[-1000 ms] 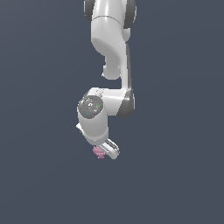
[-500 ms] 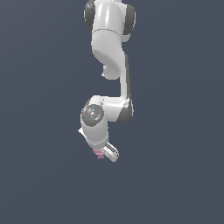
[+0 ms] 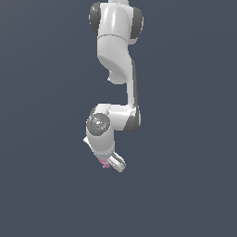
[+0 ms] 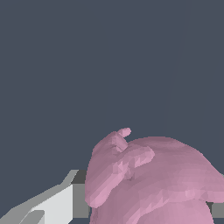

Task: Pick up the object and move it to a goal position.

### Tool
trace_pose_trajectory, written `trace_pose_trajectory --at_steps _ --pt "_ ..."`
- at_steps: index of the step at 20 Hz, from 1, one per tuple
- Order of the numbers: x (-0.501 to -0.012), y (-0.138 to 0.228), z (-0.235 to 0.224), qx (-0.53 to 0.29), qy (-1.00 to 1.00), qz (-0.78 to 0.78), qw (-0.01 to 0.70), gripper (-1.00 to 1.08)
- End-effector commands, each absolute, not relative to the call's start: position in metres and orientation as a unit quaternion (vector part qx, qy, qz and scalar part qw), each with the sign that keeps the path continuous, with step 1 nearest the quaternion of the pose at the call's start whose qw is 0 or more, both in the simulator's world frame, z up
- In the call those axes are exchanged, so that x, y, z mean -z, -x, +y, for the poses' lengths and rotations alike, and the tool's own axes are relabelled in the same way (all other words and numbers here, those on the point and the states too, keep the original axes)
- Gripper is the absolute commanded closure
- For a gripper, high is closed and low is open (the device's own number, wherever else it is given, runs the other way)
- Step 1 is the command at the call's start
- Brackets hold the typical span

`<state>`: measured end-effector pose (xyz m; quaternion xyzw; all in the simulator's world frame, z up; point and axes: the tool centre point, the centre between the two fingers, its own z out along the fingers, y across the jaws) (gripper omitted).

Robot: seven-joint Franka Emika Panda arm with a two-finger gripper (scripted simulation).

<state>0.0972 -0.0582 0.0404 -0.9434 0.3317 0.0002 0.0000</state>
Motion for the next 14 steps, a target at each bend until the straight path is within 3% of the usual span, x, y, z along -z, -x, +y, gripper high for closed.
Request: trace_pose_trajectory --at_steps 1,14 --pt "-0.0405 -0.0973 -0.0583 0.000 0.943 0.332 0.000 1.08" --pt "-0.0430 -0.0920 -0.0574 0.000 0.943 0.332 0.000 1.08"
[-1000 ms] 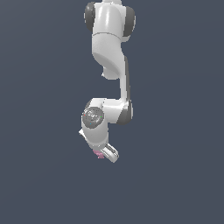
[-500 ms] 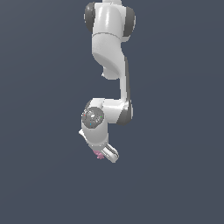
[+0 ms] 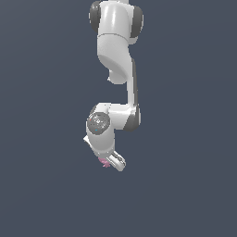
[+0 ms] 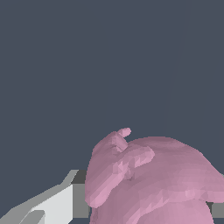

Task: Pick up the object and move it to a goal position.

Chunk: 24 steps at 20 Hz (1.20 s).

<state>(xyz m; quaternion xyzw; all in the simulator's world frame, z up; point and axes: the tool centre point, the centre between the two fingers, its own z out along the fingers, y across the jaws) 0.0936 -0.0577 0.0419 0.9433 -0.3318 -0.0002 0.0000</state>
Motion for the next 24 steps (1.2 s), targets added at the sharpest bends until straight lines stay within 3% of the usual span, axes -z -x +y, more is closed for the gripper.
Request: trace_pose_trajectory --at_steps 1,11,24 --pt "-0.044 -0.090 -0.057 0.000 -0.943 -0.332 0.000 1.08" --pt "-0.058 -0.060 -0.052 0.000 -0.943 -0.332 0.000 1.08" --pt "-0.092 0.011 -0.040 0.000 -0.943 -0.332 0.000 1.08"
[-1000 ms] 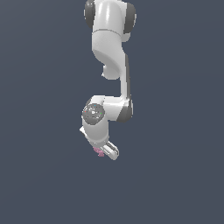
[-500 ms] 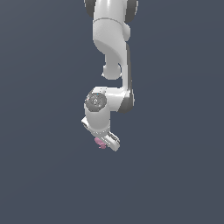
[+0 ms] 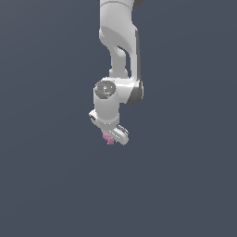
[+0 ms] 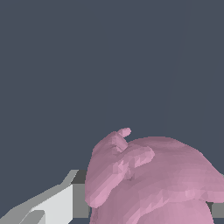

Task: Pick up the object and move it to a goal position.

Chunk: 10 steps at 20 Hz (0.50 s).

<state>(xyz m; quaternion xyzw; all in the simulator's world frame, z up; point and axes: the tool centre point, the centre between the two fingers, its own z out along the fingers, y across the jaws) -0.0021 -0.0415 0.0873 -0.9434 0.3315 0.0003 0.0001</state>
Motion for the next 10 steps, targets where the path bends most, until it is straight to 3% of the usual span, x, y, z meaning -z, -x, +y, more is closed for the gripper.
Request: trace_pose_trajectory --at_steps 1,10 --pt "-0.094 0.016 -0.039 0.000 0.943 0.331 0.001 1.08" --pt "-0.112 0.051 -0.033 0.000 0.943 0.331 0.001 1.08"
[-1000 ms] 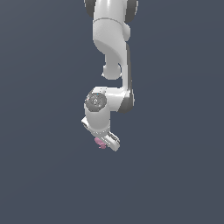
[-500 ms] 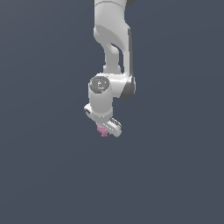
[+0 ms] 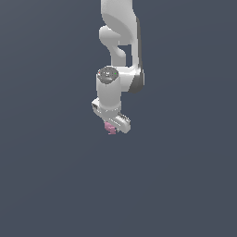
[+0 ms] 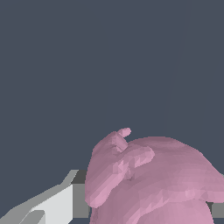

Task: Pick up the object and move it to a goal position.

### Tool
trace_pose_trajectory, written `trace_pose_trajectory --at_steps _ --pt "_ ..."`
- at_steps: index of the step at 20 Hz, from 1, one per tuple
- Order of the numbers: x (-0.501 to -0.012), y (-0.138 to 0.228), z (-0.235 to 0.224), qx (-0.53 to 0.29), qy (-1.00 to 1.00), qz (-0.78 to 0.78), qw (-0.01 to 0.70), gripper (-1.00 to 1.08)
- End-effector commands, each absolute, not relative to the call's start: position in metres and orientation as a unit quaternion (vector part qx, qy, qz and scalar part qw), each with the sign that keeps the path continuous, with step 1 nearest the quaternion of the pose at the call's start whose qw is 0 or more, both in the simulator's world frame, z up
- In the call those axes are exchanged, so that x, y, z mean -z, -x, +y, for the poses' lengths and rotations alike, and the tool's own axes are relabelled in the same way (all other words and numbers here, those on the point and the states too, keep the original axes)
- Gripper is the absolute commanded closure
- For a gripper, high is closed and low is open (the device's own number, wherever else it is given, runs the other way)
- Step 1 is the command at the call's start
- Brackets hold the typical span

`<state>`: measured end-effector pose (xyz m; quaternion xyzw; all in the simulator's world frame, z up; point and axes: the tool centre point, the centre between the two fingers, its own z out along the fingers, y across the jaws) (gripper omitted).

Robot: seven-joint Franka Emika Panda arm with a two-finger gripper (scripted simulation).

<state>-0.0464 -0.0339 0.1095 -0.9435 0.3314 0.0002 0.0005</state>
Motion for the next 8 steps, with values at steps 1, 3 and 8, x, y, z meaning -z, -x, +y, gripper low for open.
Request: trace_pose_trajectory --at_steps 1,3,8 --pt "-0.1132 0.0539 -0.0327 0.000 0.943 0.331 0.001 1.08" --pt "-0.1153 0.0576 -0.0320 0.000 0.943 0.331 0.001 1.08" --pt "-0.1179 0.0611 -0.0315 0.000 0.943 0.332 0.000 1.08"
